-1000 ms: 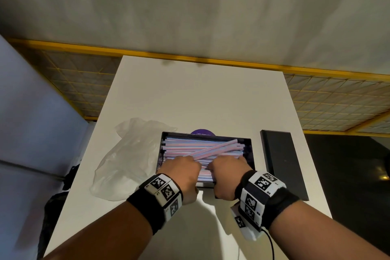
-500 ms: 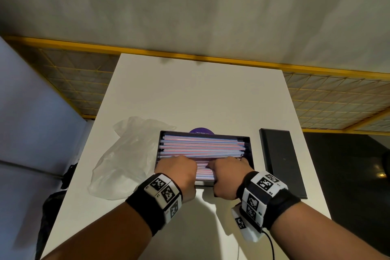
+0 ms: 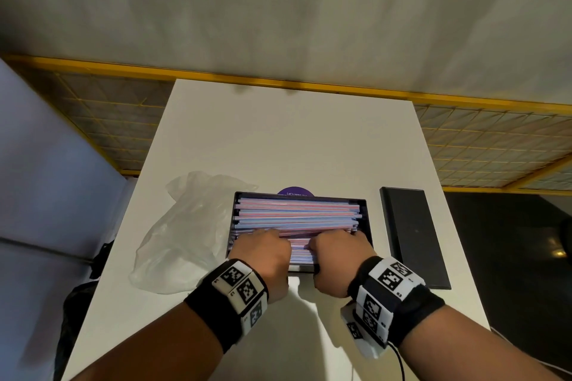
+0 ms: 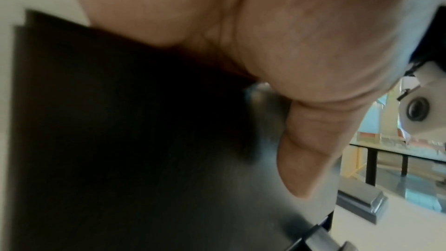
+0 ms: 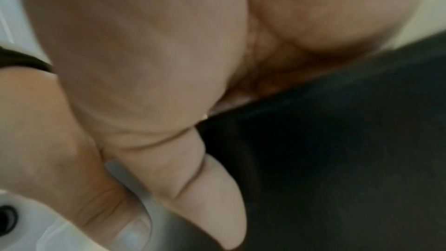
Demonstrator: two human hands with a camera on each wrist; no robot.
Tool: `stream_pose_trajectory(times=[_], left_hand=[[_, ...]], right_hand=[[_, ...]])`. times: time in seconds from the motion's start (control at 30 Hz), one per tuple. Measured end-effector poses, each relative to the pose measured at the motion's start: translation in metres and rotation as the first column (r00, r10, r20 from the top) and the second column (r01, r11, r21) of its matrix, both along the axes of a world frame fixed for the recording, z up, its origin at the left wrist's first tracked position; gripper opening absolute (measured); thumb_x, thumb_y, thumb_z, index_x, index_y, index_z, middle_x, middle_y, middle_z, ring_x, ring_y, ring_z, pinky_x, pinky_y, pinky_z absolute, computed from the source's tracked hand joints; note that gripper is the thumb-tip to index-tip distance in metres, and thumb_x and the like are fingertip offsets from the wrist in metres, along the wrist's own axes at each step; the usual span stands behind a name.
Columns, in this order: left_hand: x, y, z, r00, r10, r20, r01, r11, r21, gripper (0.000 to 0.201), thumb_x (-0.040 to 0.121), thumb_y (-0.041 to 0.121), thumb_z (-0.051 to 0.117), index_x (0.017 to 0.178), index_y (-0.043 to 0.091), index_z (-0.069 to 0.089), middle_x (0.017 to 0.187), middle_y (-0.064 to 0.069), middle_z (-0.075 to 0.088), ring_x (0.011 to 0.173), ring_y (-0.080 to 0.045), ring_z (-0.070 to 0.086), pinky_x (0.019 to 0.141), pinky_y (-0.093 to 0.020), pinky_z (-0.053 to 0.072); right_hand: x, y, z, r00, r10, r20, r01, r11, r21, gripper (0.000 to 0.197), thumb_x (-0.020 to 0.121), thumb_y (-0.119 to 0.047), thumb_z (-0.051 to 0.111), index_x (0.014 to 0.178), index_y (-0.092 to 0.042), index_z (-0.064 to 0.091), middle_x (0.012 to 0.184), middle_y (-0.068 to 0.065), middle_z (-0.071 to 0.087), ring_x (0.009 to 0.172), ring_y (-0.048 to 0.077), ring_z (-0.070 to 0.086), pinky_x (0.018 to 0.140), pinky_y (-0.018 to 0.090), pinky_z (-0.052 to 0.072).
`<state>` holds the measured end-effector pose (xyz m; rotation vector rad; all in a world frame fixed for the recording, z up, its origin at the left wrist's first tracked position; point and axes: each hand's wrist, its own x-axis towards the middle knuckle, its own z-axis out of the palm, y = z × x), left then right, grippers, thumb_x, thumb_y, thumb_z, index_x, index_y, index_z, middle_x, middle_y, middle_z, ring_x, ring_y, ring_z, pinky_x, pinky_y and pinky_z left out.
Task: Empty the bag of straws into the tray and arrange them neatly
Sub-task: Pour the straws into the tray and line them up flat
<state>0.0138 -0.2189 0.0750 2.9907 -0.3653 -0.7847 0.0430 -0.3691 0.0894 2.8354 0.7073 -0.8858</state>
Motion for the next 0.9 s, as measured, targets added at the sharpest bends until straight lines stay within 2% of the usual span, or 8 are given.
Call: stream_pose_trajectory(times=[0.1, 0.2, 0.33, 0.5, 0.6, 0.7, 0.77, 0.9], left_hand=[[-0.002, 0.001, -0.001, 1.0, -0.001, 0.029, 0.003, 0.999, -0.047, 0.029, 0.087, 0.026, 0.057, 0.115, 0.019, 0.059, 0.117, -0.004, 0.056, 0.112, -0.028, 0.056, 0.086, -0.038, 0.046], [-0.003, 0.0, 0.002, 1.0, 0.013, -0.027, -0.013, 1.0, -0.011, 0.032, 0.087, 0.03, 0.058, 0.117, 0.022, 0.059, 0.116, -0.002, 0.059, 0.112, -0.027, 0.058, 0.087, -0.037, 0.048], [-0.005, 0.007, 0.001, 0.999, 0.044, -0.013, -0.043, 0.996, 0.073, 0.021, 0.086, 0.025, 0.057, 0.106, 0.021, 0.064, 0.108, -0.002, 0.066, 0.106, -0.027, 0.061, 0.081, -0.032, 0.044], [-0.013, 0.001, -0.005, 0.994, 0.035, 0.102, -0.035, 0.999, -0.003, 0.032, 0.084, 0.019, 0.059, 0.116, 0.016, 0.056, 0.113, -0.006, 0.058, 0.107, -0.028, 0.055, 0.082, -0.035, 0.042], [-0.017, -0.001, 0.003, 0.967, -0.008, 0.256, 0.042, 0.991, -0.127, 0.032, 0.062, 0.012, 0.067, 0.093, 0.016, 0.059, 0.088, -0.005, 0.057, 0.082, -0.029, 0.057, 0.064, -0.033, 0.033], [-0.019, 0.009, -0.001, 0.929, -0.003, 0.369, 0.109, 0.957, -0.267, 0.029, 0.051, 0.01, 0.069, 0.076, 0.017, 0.056, 0.073, -0.004, 0.053, 0.065, -0.03, 0.054, 0.054, -0.033, 0.039], [-0.017, 0.012, -0.005, 0.968, -0.002, 0.252, 0.078, 0.954, -0.291, 0.022, 0.064, 0.015, 0.068, 0.084, 0.018, 0.058, 0.081, -0.003, 0.057, 0.076, -0.03, 0.059, 0.06, -0.035, 0.047], [-0.011, 0.012, -0.017, 0.997, 0.023, 0.074, -0.017, 0.996, -0.084, 0.02, 0.089, 0.024, 0.052, 0.106, 0.022, 0.062, 0.106, -0.001, 0.06, 0.104, -0.026, 0.06, 0.075, -0.033, 0.044]], right_hand=[[-0.004, 0.002, 0.005, 0.998, 0.021, 0.059, -0.023, 0.999, 0.043, 0.023, 0.078, -0.021, 0.055, 0.1, -0.024, 0.062, 0.107, 0.002, 0.061, 0.105, 0.028, 0.058, 0.097, 0.041, 0.042], [-0.008, 0.006, 0.001, 0.999, 0.014, -0.043, -0.011, 0.998, 0.061, 0.023, 0.08, -0.015, 0.054, 0.101, -0.022, 0.057, 0.107, 0.004, 0.063, 0.104, 0.03, 0.061, 0.092, 0.039, 0.045], [-0.001, -0.012, -0.008, 0.999, -0.032, -0.031, 0.031, 0.999, -0.041, 0.032, 0.078, -0.031, 0.054, 0.108, -0.023, 0.065, 0.102, 0.001, 0.07, 0.101, 0.028, 0.065, 0.091, 0.036, 0.046], [-0.002, -0.005, -0.009, 0.996, -0.045, -0.077, 0.043, 0.999, -0.034, 0.035, 0.078, -0.026, 0.053, 0.112, -0.021, 0.062, 0.105, 0.004, 0.069, 0.101, 0.029, 0.065, 0.09, 0.038, 0.05], [-0.006, -0.006, 0.001, 0.999, -0.029, 0.022, 0.028, 1.0, 0.01, 0.019, 0.079, -0.026, 0.054, 0.097, -0.021, 0.056, 0.1, 0.002, 0.066, 0.096, 0.029, 0.063, 0.087, 0.036, 0.047], [-0.011, -0.016, 0.009, 0.988, -0.016, 0.153, 0.003, 0.997, 0.08, 0.022, 0.082, -0.027, 0.054, 0.104, -0.026, 0.058, 0.105, -0.001, 0.062, 0.102, 0.027, 0.059, 0.086, 0.036, 0.041], [-0.017, -0.015, 0.005, 0.991, -0.033, 0.127, 0.015, 0.99, 0.139, 0.026, 0.084, -0.023, 0.053, 0.108, -0.027, 0.062, 0.108, -0.002, 0.06, 0.105, 0.027, 0.057, 0.088, 0.035, 0.042], [-0.02, -0.008, -0.014, 0.999, -0.036, 0.01, 0.035, 0.993, 0.116, 0.031, 0.082, -0.018, 0.048, 0.105, -0.023, 0.069, 0.109, 0.003, 0.065, 0.106, 0.03, 0.061, 0.09, 0.039, 0.05]])
